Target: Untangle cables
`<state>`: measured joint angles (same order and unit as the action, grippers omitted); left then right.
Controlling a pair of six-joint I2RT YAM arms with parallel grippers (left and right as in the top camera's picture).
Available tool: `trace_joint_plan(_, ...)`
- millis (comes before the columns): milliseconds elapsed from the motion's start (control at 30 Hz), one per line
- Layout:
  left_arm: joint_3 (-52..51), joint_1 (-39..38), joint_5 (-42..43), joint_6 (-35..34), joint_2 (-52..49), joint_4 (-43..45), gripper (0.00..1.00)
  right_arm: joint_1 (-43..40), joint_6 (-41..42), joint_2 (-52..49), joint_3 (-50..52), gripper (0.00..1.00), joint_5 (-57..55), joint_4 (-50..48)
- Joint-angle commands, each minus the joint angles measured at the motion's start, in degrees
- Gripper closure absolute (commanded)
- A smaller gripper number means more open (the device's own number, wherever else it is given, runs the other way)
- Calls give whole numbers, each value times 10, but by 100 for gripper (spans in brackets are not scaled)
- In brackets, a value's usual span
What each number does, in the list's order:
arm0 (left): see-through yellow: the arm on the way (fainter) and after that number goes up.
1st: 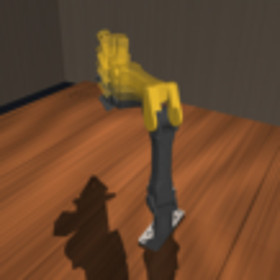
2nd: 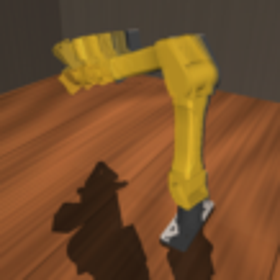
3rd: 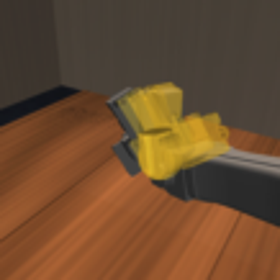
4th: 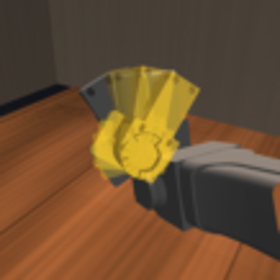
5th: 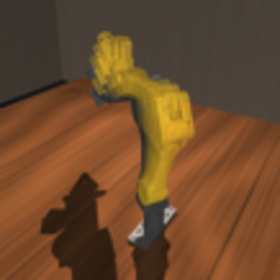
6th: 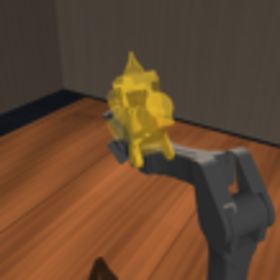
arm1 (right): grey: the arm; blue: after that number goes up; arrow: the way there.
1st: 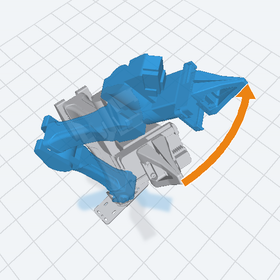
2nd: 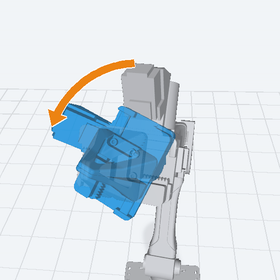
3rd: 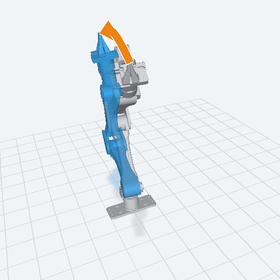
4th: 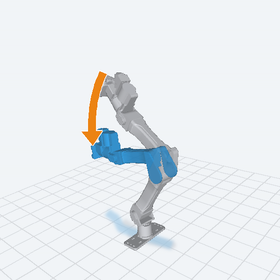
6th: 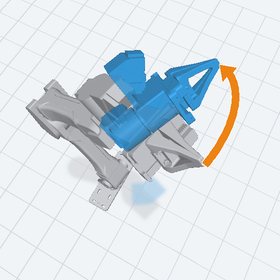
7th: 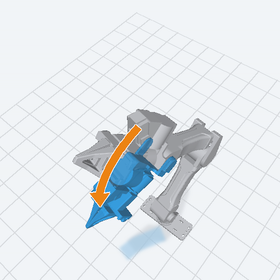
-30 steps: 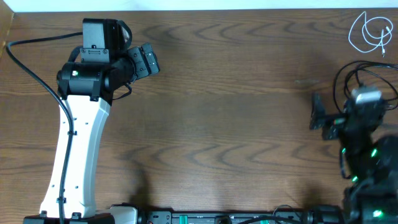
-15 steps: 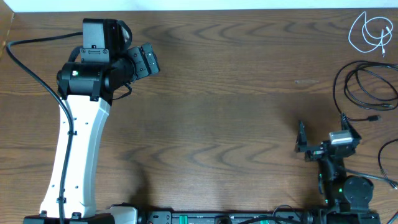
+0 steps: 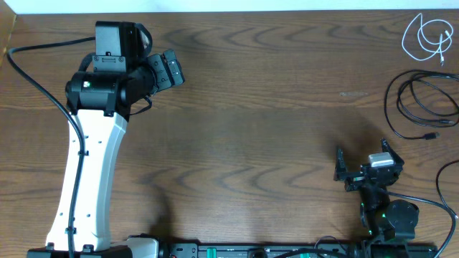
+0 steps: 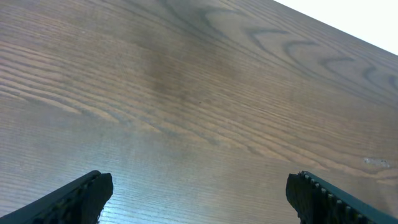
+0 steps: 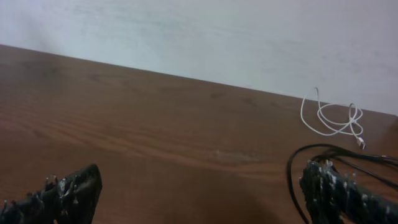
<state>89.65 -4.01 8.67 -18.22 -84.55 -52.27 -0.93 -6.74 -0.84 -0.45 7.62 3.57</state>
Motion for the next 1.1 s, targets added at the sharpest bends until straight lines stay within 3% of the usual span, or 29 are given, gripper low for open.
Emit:
trace_joint_plan(0, -4, 1, -2, -5, -5, 0, 5, 2, -6, -1, 1, 1, -6, 2)
trace_joint_plan(1067, -4, 1, -31, 4, 2, -16, 4, 2, -6, -1, 1, 1, -6, 2)
